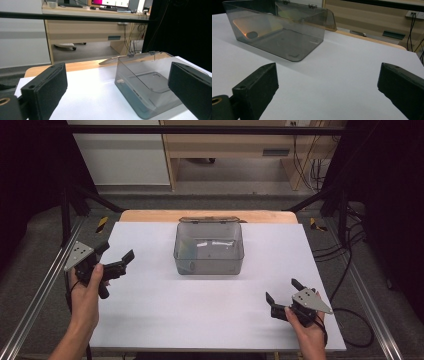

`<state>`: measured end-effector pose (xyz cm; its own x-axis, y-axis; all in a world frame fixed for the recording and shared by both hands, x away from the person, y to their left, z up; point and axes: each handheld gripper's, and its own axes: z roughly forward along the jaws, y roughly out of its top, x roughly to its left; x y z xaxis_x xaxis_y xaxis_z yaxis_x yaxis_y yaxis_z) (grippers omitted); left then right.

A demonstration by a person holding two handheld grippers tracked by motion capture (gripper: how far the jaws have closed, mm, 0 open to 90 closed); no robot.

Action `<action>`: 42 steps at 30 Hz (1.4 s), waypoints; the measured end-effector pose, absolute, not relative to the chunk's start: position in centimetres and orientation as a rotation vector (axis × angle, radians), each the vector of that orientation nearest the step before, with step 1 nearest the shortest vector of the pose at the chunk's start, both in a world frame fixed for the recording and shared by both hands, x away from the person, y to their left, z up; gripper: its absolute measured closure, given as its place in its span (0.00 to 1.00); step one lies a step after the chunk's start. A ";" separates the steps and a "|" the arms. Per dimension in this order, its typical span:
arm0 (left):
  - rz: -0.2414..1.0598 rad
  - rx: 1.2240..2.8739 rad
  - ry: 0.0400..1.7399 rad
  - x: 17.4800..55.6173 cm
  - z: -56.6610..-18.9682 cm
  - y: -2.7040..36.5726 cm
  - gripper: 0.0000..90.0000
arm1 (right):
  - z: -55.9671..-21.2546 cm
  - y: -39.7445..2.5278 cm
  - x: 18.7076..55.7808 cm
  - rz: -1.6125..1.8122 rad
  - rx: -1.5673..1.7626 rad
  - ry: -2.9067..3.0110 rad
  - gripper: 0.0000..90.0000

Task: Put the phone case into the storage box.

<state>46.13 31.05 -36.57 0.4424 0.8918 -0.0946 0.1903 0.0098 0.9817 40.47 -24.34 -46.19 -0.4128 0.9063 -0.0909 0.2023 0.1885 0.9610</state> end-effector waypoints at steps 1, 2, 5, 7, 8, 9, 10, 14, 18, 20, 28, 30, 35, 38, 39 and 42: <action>0.726 1.486 1.003 46.0 -36.8 31.1 0.03 | -46.2 -24.3 40.5 1.269 1.048 1.760 0.04; 0.723 1.487 1.001 45.9 -37.0 31.2 0.03 | -46.2 -24.3 40.5 1.270 1.048 1.760 0.04; 0.732 1.505 0.985 45.5 -37.7 31.4 0.03 | -46.2 -24.3 40.6 1.270 1.046 1.763 0.04; 0.736 1.513 0.982 45.3 -38.2 31.5 0.03 | -46.3 -24.3 40.6 1.269 1.044 1.766 0.04; 0.732 1.514 0.983 45.2 -38.4 31.6 0.03 | -46.3 -24.3 40.6 1.267 1.041 1.764 0.04; 0.728 1.514 0.982 45.2 -38.6 31.6 0.03 | -46.3 -24.3 40.6 1.267 1.040 1.764 0.04; 0.727 1.514 0.981 45.1 -38.8 31.7 0.02 | -46.2 -24.3 40.5 1.270 1.042 1.764 0.04; 0.714 1.508 0.983 44.8 -39.6 31.9 0.03 | -46.3 -24.3 40.5 1.271 1.038 1.765 0.04; 0.705 1.509 0.991 44.7 -40.4 32.2 0.03 | -46.3 -24.2 40.5 1.275 1.038 1.768 0.04; 0.699 1.507 0.998 44.6 -40.9 32.4 0.03 | -46.3 -24.2 40.6 1.278 1.038 1.771 0.04; 0.684 1.482 1.018 44.0 -42.5 32.9 0.03 | -46.3 -24.1 40.5 1.282 1.037 1.781 0.04; 0.679 1.479 1.026 43.7 -42.9 33.1 0.03 | -46.3 -24.1 40.5 1.284 1.037 1.784 0.04; 0.673 1.468 1.045 43.1 -43.7 33.5 0.03 | -46.2 -23.9 40.3 1.291 1.033 1.787 0.04; 0.676 1.466 1.047 42.7 -44.1 33.7 0.03 | -46.1 -24.0 40.1 1.299 1.034 1.774 0.04; 0.676 1.463 1.048 42.6 -44.2 33.7 0.03 | -46.1 -24.1 40.1 1.300 1.035 1.771 0.04; 0.681 1.462 1.042 42.3 -44.3 33.7 0.03 | -46.0 -24.2 40.0 1.303 1.035 1.766 0.04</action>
<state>42.27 33.73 -44.33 0.4355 0.8881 -0.1474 0.2214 0.0531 0.9737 40.03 -24.16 -46.04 -0.4357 0.8970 -0.0752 0.1930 0.1747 0.9655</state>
